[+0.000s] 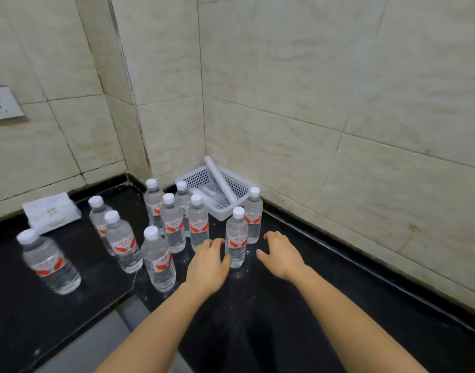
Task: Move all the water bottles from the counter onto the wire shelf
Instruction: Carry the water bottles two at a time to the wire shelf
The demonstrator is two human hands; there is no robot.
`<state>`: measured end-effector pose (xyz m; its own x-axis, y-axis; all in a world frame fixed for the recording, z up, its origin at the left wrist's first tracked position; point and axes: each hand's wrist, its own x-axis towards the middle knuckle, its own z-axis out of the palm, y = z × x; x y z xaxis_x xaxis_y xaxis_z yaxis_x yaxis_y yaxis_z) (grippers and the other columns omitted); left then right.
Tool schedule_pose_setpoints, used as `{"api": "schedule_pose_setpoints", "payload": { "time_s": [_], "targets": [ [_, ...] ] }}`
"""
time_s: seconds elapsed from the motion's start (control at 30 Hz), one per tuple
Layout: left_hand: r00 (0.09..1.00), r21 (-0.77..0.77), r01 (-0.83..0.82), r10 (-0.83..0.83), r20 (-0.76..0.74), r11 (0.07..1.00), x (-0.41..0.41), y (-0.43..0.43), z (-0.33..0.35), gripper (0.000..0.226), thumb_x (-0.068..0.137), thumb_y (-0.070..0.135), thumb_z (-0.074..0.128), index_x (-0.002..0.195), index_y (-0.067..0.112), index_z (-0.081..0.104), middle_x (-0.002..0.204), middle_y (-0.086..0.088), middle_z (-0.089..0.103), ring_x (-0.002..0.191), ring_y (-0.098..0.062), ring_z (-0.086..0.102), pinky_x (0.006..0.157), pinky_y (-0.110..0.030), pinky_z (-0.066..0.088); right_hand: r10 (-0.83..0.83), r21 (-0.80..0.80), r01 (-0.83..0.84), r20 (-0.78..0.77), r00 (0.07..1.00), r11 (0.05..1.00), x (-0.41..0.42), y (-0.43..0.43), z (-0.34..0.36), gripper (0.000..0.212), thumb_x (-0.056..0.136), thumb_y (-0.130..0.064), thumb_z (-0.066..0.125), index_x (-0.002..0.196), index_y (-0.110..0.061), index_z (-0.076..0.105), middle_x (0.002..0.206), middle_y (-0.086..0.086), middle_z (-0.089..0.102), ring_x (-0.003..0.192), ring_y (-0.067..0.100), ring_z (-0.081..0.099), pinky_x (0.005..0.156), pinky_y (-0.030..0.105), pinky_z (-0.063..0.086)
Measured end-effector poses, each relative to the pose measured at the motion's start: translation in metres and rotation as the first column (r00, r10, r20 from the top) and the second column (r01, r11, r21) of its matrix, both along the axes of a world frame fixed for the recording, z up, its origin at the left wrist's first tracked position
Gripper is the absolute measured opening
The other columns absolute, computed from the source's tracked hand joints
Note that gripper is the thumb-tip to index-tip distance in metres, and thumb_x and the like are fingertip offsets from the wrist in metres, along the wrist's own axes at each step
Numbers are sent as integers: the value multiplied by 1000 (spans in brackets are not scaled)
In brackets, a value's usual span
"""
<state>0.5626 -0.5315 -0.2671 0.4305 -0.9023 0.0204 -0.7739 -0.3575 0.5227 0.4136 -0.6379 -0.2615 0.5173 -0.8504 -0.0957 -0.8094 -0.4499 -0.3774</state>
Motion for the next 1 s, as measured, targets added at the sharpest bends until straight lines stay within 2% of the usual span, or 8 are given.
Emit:
{"api": "schedule_pose_setpoints", "payload": {
  "time_s": [0.3, 0.4, 0.53, 0.67, 0.8, 0.9, 1.0],
  "targets": [
    [998, -199, 69, -65, 25, 978, 25, -95, -8, 53, 95, 33, 48, 144, 18, 33, 146, -1, 39, 130, -16, 41, 104, -31, 38, -53, -60, 58, 77, 996, 997, 56, -111, -10, 48, 94, -35, 55, 132, -9, 42, 129, 12, 51, 119, 31, 49, 92, 43, 46],
    [987, -183, 154, -144, 68, 971, 31, -112, -11, 53, 96, 34, 46, 145, 22, 31, 149, 2, 36, 133, -15, 39, 107, -32, 38, -49, -97, 61, 118, 992, 993, 74, -135, -6, 56, 94, -38, 55, 139, -9, 36, 132, 15, 50, 119, 32, 49, 92, 46, 47],
    [968, -127, 240, -228, 101, 962, 39, -114, -15, 50, 97, 31, 46, 145, 25, 33, 150, 6, 37, 133, -13, 40, 107, -33, 39, 30, -172, -36, -39, 999, 984, 91, -152, -4, 58, 96, -39, 50, 146, -17, 30, 134, 14, 47, 121, 30, 47, 95, 44, 47],
    [968, -134, 250, -243, 65, 959, 42, -116, -12, 48, 95, 26, 51, 141, 24, 40, 139, 5, 48, 124, -13, 47, 100, -32, 44, 46, -229, -64, -83, 995, 971, 95, -156, -4, 39, 99, -33, 47, 133, -14, 45, 124, 12, 54, 115, 27, 50, 90, 40, 48],
    [974, -122, 227, -227, 20, 966, 34, -123, -4, 44, 92, 24, 56, 135, 23, 48, 125, 2, 57, 115, -15, 52, 94, -32, 46, 19, -242, -40, -87, 996, 969, 86, -145, -2, 32, 98, -30, 48, 125, -12, 50, 120, 11, 57, 112, 27, 52, 88, 38, 47],
    [971, -93, 237, -232, 63, 967, 25, -120, 1, 31, 89, 24, 57, 120, 22, 56, 106, -1, 61, 101, -19, 57, 85, -36, 50, -9, -224, -6, -65, 998, 974, 76, -128, -2, 28, 96, -28, 53, 118, -12, 53, 114, 9, 60, 103, 25, 56, 77, 35, 46],
    [963, -66, 257, -249, 106, 964, 13, -105, 5, 19, 87, 25, 58, 104, 17, 59, 96, -3, 62, 92, -19, 58, 77, -33, 50, -93, -148, 93, 6, 996, 985, 61, -101, -7, 25, 93, -31, 58, 109, -12, 56, 105, 7, 62, 90, 22, 57, 67, 31, 40]
  ]
}}
